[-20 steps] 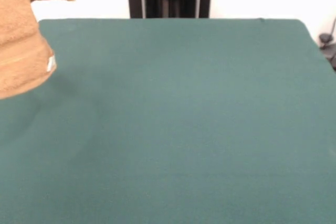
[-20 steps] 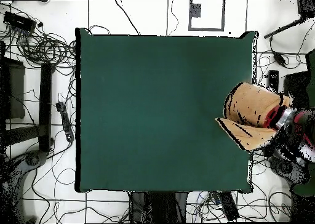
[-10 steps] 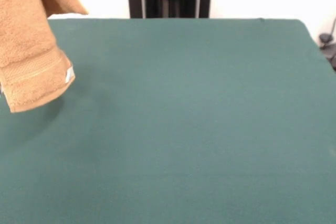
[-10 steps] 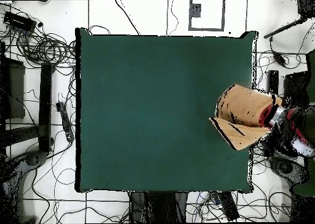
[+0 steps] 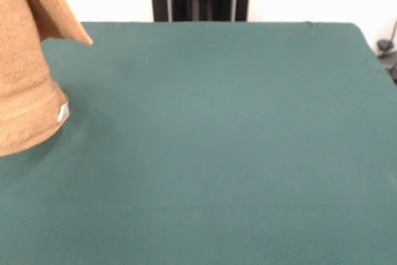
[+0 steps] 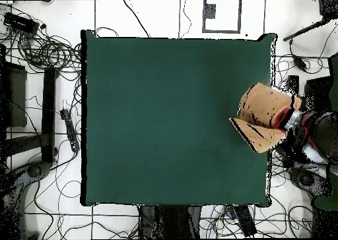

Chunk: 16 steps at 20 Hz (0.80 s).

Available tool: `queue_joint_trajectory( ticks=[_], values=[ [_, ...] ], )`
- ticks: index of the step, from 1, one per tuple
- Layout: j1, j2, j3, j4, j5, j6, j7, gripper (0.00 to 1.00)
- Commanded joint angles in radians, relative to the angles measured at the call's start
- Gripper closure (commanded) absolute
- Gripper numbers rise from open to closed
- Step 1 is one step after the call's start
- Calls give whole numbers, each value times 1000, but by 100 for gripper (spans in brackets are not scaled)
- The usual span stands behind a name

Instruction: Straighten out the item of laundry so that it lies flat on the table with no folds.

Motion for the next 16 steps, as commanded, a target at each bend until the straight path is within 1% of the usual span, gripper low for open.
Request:
queue_joint_trajectory(
  ticks=[1,16],
  values=[
    [6,-4,106,177,28,-59,-139,100],
    [26,-27,97,243,44,-129,-71,100]
  ],
)
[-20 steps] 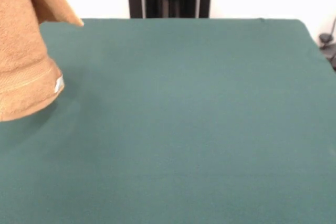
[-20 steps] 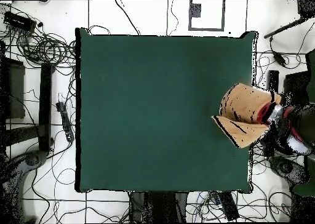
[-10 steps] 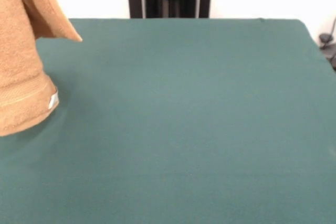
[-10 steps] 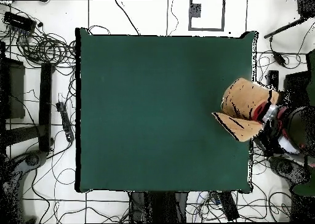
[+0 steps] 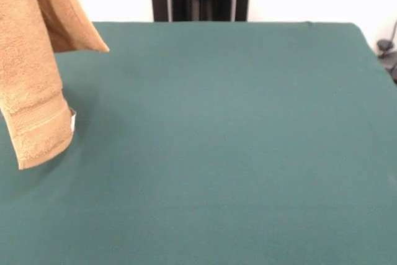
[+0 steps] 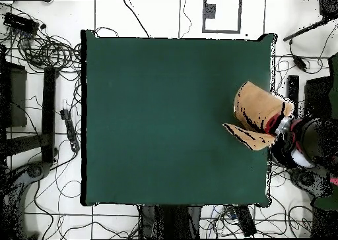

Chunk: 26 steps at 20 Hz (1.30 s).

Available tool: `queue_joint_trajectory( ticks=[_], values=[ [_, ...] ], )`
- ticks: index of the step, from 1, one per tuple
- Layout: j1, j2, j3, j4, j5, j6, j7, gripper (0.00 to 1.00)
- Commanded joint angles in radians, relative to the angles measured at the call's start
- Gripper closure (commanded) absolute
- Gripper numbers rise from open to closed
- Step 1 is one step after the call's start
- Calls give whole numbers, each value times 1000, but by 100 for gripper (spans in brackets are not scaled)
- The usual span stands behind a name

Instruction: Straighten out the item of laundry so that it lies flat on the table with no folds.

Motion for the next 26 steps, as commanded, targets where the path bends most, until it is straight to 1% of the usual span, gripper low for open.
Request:
queue_joint_trajectory(
  ticks=[1,7,12,17,19,22,26],
  values=[
    [34,-27,95,170,42,-79,-63,100],
    [44,-48,89,241,71,-154,-18,100],
    [58,-66,75,273,77,-177,8,100],
    [60,-91,99,304,89,-216,-26,100],
    [62,-100,108,325,97,-251,-30,100],
    [78,-118,93,354,101,-275,2,100],
    [98,-133,73,365,94,-275,28,100]
  ],
)
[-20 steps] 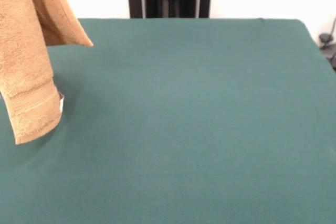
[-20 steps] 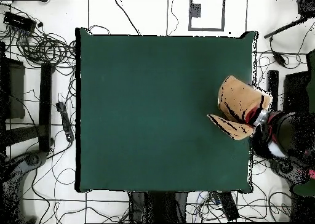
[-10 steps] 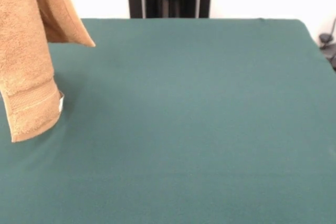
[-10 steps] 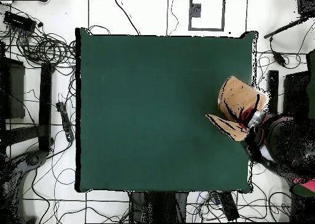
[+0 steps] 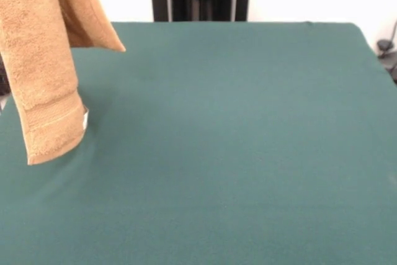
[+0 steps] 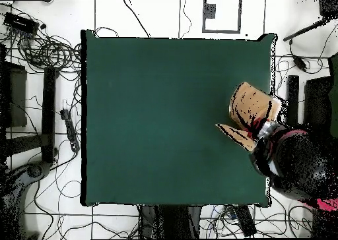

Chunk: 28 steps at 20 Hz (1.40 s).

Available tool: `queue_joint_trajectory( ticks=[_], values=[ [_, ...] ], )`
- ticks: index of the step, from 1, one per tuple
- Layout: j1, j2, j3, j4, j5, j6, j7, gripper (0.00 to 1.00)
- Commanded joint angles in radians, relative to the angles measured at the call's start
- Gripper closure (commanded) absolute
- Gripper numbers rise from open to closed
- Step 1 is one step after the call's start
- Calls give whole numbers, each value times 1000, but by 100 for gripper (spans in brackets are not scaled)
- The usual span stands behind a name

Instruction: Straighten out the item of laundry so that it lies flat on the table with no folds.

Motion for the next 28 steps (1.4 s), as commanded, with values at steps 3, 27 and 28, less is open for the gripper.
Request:
queue_joint_trajectory(
  ticks=[3,27,28],
  values=[
    [74,-20,68,183,42,-57,42,100],
    [136,-14,19,242,46,-149,130,100],
    [141,-17,15,247,44,-154,138,100]
  ],
)
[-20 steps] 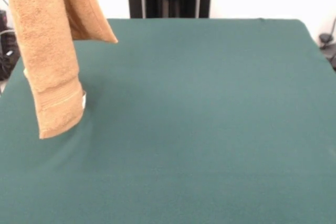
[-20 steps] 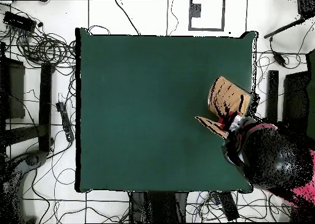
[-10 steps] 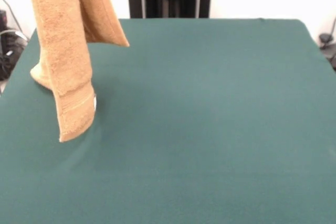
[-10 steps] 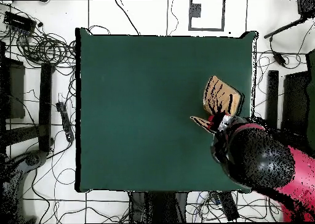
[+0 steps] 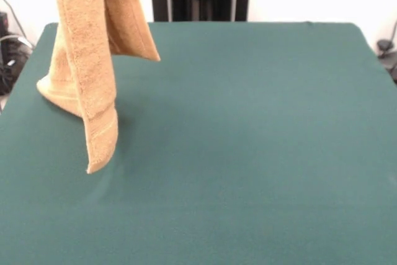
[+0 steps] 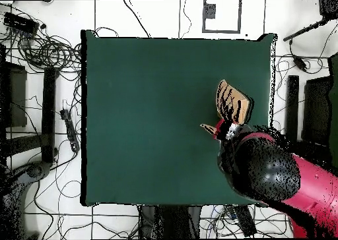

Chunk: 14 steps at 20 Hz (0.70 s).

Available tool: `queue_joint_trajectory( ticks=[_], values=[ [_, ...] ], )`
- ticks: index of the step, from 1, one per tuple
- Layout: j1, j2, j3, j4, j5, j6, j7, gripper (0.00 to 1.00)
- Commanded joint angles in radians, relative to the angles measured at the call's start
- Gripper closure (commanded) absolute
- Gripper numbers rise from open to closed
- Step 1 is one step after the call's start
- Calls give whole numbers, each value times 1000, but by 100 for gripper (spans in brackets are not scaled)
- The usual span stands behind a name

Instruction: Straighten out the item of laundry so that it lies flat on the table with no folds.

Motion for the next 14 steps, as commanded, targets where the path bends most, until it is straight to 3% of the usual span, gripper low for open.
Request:
queue_joint_trajectory(
  ticks=[1,3,4,8,11,14],
  values=[
    [56,12,10,144,35,-54,146,100],
    [77,9,-11,140,8,-77,168,100],
    [97,9,-35,137,-3,-94,186,0],
    [174,3,-114,120,-59,-144,273,0],
    [229,2,-167,122,-52,-147,315,0],
    [327,9,-274,98,-75,-154,402,0]
  ],
)
